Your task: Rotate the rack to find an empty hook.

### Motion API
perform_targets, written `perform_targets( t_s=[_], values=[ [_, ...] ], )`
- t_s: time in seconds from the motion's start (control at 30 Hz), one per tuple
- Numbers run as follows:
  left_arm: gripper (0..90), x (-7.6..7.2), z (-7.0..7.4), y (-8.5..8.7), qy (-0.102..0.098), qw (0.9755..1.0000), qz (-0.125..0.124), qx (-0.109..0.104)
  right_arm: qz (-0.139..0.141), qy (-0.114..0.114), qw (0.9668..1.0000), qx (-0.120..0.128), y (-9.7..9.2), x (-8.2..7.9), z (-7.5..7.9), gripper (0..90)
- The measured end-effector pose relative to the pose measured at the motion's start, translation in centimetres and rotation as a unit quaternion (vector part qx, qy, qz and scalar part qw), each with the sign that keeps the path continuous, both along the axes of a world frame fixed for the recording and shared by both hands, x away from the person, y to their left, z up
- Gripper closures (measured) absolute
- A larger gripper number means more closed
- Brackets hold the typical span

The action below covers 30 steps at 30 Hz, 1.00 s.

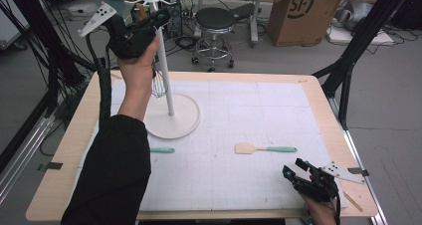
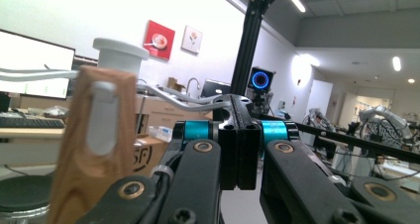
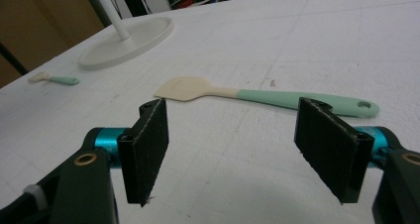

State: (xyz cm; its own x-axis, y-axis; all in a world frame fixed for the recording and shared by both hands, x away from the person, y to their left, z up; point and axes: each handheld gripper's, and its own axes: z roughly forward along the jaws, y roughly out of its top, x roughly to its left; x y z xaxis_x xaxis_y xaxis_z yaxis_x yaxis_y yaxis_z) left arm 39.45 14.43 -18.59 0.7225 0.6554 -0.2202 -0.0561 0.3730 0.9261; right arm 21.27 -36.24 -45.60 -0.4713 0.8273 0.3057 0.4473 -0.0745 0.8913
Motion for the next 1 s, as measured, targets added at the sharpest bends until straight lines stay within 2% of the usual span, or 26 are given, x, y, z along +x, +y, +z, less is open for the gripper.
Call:
perform_targets(
  t_s=[0.3,0.4,0.53,0.67,1.0],
  values=[
    [89.9,-0.4,0.1,1.0,-0.01,0.9999,0.004,-0.012,0.001,-0.001,1.0,0.0,0.0,0.0,0.0,28.9],
    [89.9,-0.5,-0.1,1.8,-0.014,0.9995,0.002,-0.027,0.0,-0.001,1.0,-0.001,0.0,-0.1,0.0,28.9],
    [89.9,-0.2,-0.6,2.7,-0.003,0.9992,0.009,-0.04,-0.002,-0.001,1.0,-0.001,0.0,-0.1,0.0,28.8],
    [89.9,0.0,-0.8,3.7,-0.005,0.9984,0.01,-0.055,-0.003,0.0,1.0,-0.002,0.0,-0.2,0.0,28.8],
    [89.9,0.5,-1.3,5.5,-0.006,0.9952,0.01,-0.097,-0.009,-0.001,1.0,-0.001,-0.3,-0.5,0.0,28.9]
  ],
)
